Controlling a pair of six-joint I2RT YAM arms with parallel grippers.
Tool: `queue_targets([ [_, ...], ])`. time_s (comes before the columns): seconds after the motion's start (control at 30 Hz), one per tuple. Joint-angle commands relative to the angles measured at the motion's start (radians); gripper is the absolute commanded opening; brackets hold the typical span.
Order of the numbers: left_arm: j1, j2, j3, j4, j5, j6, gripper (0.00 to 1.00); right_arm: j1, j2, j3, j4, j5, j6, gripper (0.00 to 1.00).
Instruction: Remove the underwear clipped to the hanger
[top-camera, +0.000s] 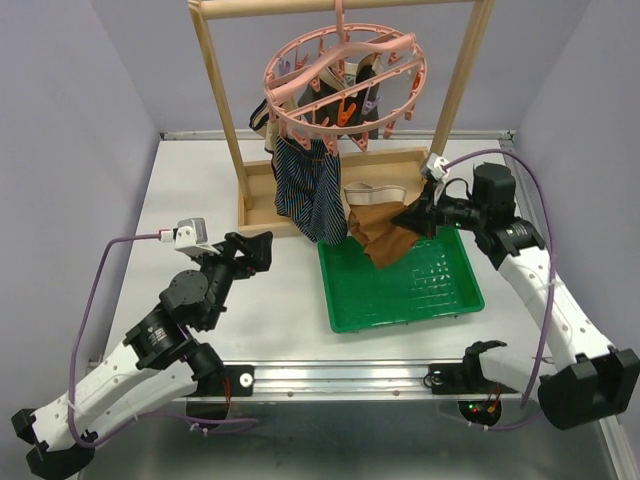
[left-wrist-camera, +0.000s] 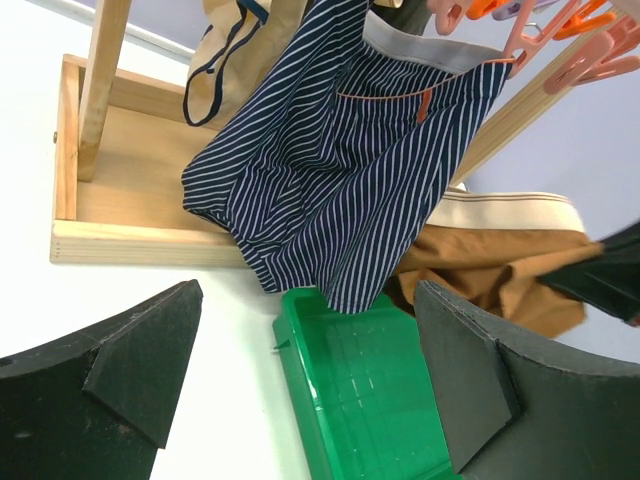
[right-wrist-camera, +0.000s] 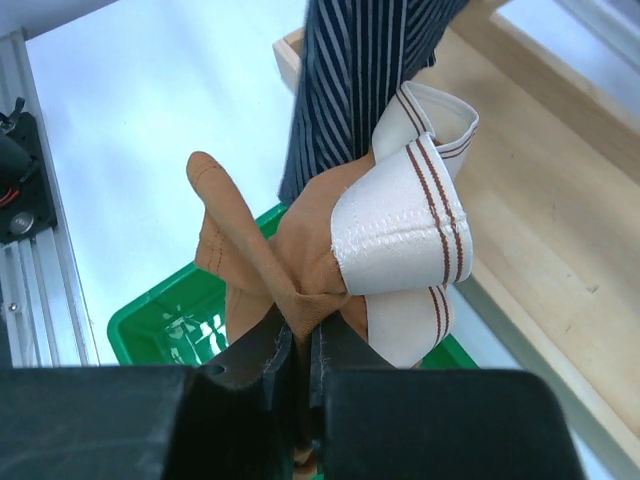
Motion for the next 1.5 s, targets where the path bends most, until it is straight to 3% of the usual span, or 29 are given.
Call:
queue_targets([
  [0.0, 0.002, 0.021, 0.010, 0.058, -0.024, 0.011, 0.99, -0.007, -0.121, -0.046, -0.021, -0.018, -0.063, 0.01],
  [0.27, 0.002, 0.037, 0.016, 0.067, -0.019, 0.018, 0.99, -0.041, -0.262, -0.164, -0.130, 0.099, -0.164, 0.01],
  [0.57, 0.002, 0.049, 0.023, 0.073, -0.022, 0.023, 0.99, -0.081, -0.303, -0.291, -0.184, 0.240, -0.335, 0.01],
  [1.2, 0.002, 0.106, 0.056, 0.127, -0.007, 0.052, 0.99, -0.093, -0.245, -0.428, -0.196, 0.326, -0.457, 0.02],
  [1.33, 0.002, 0.136, 0.063, 0.163, 0.015, 0.057, 0.99, -0.093, -0.182, -0.424, -0.196, 0.332, -0.470, 0.09],
  [1.47, 0.002, 0.179, 0.077, 0.218, 0.053, 0.055, 0.99, -0.093, -0.086, -0.408, -0.196, 0.336, -0.459, 0.24],
])
